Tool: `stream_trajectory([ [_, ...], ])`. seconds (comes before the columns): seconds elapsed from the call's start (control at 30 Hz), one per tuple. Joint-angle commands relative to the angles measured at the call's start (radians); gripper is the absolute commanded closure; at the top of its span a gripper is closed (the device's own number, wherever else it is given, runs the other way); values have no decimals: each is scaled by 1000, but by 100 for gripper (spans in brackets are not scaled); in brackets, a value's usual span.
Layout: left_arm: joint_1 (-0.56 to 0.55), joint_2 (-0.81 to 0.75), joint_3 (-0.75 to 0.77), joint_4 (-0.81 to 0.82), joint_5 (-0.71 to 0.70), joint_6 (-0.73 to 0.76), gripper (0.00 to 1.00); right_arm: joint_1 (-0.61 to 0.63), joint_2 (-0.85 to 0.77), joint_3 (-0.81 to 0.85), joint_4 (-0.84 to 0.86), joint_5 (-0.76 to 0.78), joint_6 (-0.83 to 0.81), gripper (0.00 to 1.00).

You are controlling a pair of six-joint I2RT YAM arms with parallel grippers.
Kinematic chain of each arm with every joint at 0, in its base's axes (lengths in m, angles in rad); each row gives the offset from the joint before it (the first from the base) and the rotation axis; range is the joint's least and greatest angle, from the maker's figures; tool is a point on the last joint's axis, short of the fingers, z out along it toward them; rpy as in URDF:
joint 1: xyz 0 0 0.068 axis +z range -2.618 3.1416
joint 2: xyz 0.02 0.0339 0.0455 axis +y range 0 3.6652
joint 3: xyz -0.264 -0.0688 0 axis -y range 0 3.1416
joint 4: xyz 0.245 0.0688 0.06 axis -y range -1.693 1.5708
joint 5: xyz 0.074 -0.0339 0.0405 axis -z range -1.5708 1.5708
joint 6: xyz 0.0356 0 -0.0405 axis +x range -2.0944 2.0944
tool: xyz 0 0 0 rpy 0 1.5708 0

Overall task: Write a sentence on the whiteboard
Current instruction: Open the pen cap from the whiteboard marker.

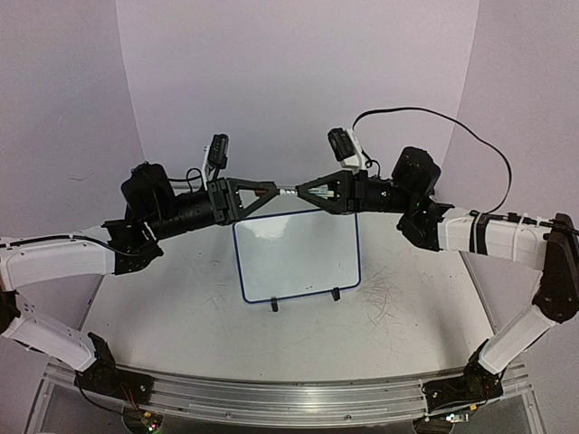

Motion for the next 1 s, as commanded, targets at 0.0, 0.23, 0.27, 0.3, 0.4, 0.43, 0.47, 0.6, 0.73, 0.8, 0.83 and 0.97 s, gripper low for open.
stream_trajectory([
  [0.0, 2, 8, 13, 51, 13, -5, 100, 6, 3, 8, 63, -26, 8, 84],
  [0.23, 2, 13, 19, 51, 12, -6, 100, 9, 3, 14, 71, -38, 11, 100],
  [0.27, 2, 13, 19, 51, 11, -6, 100, 9, 1, 12, 72, -38, 10, 100],
  [0.3, 2, 11, 17, 51, 8, -6, 100, 9, -2, 9, 73, -38, 9, 100],
  [0.4, 4, -3, 8, 50, -13, -4, 100, 4, -21, -7, 76, -31, -4, 100],
  [0.43, 6, -14, 3, 51, -20, -1, 100, 0, -37, -16, 77, -25, -14, 100],
  [0.47, 9, -25, -4, 51, -25, 1, 100, -11, -54, -31, 77, -18, -25, 100],
  [0.6, 55, -98, -56, 38, -46, 6, 100, -90, -155, -127, 78, -11, -71, 100],
  [0.73, 155, -195, -114, -26, -44, 10, 100, -247, -291, -278, 75, -21, -118, 100],
  [0.8, 206, -235, -136, -46, -27, 6, 100, -321, -350, -339, 72, -30, -130, 100],
  [0.83, 221, -247, -139, -73, -27, 11, 100, -349, -373, -357, 50, -27, -152, 100],
  [0.97, 247, -291, -115, -305, -169, 77, 100, -379, -475, -313, -391, 150, -445, 100],
])
